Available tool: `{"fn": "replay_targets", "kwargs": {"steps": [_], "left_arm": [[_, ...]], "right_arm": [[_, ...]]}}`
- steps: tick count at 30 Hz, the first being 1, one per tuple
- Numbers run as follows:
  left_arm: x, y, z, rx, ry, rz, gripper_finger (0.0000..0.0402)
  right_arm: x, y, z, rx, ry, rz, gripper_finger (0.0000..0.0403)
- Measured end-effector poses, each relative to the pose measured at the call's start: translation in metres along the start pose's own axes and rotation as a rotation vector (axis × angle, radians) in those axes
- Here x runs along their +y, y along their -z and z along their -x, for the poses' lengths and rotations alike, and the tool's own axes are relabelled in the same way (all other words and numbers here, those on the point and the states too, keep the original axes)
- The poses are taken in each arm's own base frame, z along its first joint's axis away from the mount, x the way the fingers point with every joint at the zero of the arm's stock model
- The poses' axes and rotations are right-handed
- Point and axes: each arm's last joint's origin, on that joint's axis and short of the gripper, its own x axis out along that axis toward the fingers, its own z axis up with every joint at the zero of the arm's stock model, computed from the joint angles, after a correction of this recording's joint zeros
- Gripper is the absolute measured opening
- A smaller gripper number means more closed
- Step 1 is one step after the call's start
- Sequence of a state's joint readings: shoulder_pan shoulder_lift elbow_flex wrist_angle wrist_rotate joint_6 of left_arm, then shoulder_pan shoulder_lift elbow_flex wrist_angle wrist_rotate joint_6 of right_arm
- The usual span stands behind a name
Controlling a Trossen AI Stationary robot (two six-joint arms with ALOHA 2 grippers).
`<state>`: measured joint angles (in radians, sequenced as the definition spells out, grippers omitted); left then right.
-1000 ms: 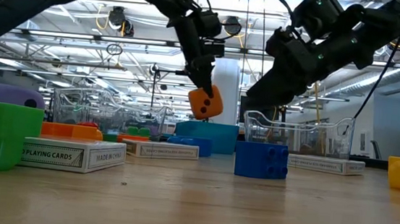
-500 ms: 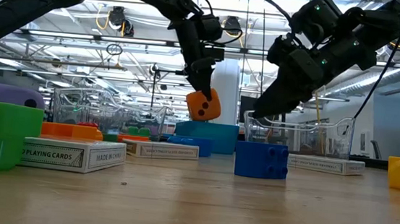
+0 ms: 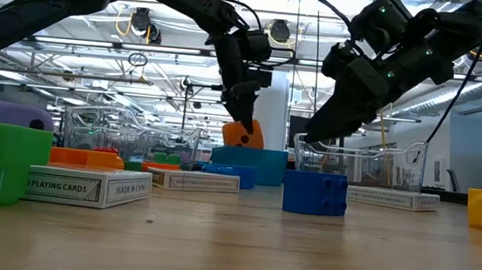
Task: Pick & Place Toys
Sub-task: Put the orange dice into the blue bin
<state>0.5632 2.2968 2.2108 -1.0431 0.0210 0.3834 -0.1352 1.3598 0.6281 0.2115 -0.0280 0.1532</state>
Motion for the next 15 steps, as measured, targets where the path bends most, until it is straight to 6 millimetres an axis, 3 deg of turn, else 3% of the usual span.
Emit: {"fn": "replay_targets", "kwargs": {"steps": [9,15], "left_arm": [[0.001,0.005,-0.024,0.052,0.019,0.01,0.0323],[0.004,0.007,-0.029,0.056,0.021,0.015,0.0324]], "right_arm": [[0.0,0.0,0.0,0.001,0.001,0.0,0.037],[0.0,0.0,0.0,0.003,0.001,0.004,0.037]]}}
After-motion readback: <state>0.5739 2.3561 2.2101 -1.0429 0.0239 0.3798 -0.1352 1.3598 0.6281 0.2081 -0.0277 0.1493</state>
